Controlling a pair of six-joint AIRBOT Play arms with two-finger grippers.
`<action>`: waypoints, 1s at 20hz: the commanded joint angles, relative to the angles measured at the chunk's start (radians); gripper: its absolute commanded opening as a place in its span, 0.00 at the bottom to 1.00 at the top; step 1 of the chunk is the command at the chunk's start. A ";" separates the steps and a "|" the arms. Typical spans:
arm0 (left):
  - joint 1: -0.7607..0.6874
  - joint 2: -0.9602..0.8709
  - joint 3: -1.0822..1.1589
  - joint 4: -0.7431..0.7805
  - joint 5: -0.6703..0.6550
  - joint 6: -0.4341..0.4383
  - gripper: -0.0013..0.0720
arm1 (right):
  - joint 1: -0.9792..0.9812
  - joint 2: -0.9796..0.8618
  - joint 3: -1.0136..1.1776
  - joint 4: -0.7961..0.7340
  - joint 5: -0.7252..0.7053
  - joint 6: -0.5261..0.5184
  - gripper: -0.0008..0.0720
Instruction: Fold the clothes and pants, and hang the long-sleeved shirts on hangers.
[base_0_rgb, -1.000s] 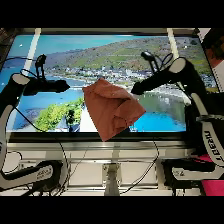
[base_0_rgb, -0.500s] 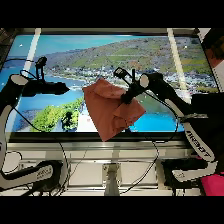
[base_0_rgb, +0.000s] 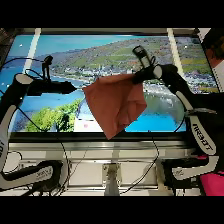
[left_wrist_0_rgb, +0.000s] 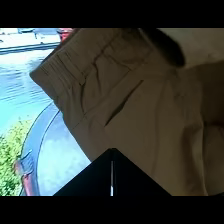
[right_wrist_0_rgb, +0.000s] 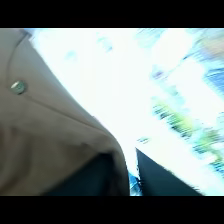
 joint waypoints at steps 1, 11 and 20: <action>-0.083 -0.014 0.000 -0.012 0.004 0.000 0.05 | -0.133 -0.001 0.018 0.079 -0.245 0.071 0.88; -0.081 -0.218 0.000 -0.026 0.227 -0.255 0.61 | -0.152 0.003 0.065 0.423 0.189 0.183 0.68; -0.066 -0.342 0.001 -0.198 0.317 -0.314 0.61 | -0.149 0.003 0.149 0.669 0.320 0.272 0.68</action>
